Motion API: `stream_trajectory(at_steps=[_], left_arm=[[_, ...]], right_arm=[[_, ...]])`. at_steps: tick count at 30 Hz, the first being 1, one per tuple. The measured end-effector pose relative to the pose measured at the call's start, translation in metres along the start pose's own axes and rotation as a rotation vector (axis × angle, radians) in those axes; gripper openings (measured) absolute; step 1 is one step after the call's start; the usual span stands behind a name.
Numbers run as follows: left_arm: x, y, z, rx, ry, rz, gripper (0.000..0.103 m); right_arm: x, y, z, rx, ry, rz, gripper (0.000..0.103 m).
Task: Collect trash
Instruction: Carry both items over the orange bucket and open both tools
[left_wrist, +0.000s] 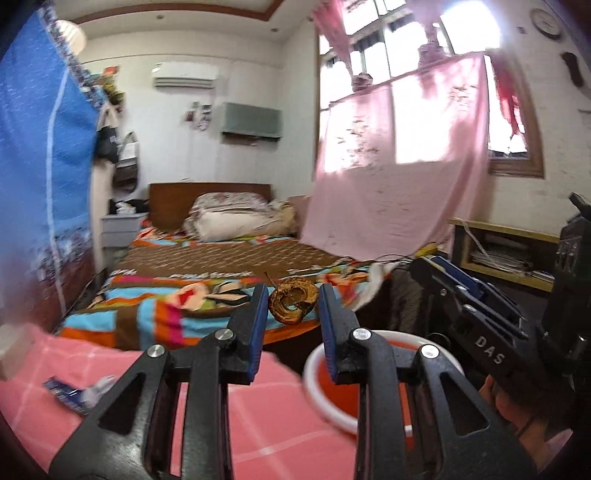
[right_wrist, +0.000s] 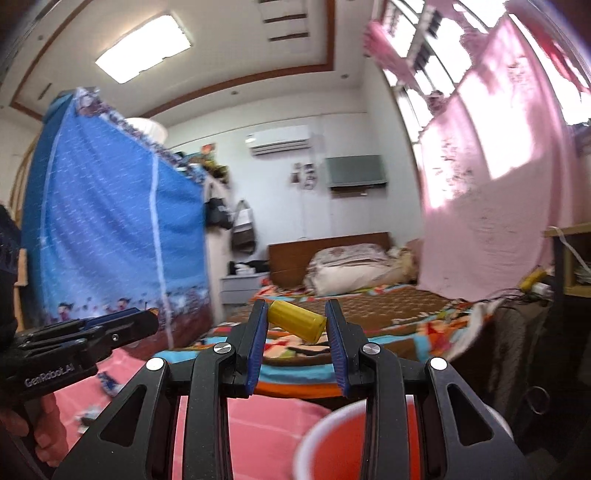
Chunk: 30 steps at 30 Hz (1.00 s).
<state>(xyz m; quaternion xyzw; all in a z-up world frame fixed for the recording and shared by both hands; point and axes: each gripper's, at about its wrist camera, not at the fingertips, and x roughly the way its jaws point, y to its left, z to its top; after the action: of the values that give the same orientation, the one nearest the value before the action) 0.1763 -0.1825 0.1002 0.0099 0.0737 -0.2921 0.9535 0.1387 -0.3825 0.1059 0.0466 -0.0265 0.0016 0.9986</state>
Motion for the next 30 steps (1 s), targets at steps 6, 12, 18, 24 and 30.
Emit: stream_trajectory(at_steps=[6, 12, 18, 24, 30], left_arm=[[0.028, -0.037, -0.004, 0.047, 0.042, -0.096, 0.031], [0.066, -0.056, -0.016, 0.014, 0.182, -0.140, 0.031], [0.097, -0.063, -0.030, -0.032, 0.318, -0.156, 0.031], [0.115, -0.066, -0.044, -0.075, 0.405, -0.162, 0.031], [0.126, -0.069, -0.054, -0.104, 0.466, -0.164, 0.031]], right_arm=[[0.001, -0.037, -0.007, 0.038, 0.066, -0.102, 0.029], [0.009, -0.069, -0.020, 0.108, 0.178, -0.143, 0.029], [0.017, -0.087, -0.034, 0.183, 0.285, -0.144, 0.029], [0.023, -0.098, -0.049, 0.225, 0.377, -0.141, 0.029], [0.031, -0.106, -0.059, 0.242, 0.450, -0.131, 0.030]])
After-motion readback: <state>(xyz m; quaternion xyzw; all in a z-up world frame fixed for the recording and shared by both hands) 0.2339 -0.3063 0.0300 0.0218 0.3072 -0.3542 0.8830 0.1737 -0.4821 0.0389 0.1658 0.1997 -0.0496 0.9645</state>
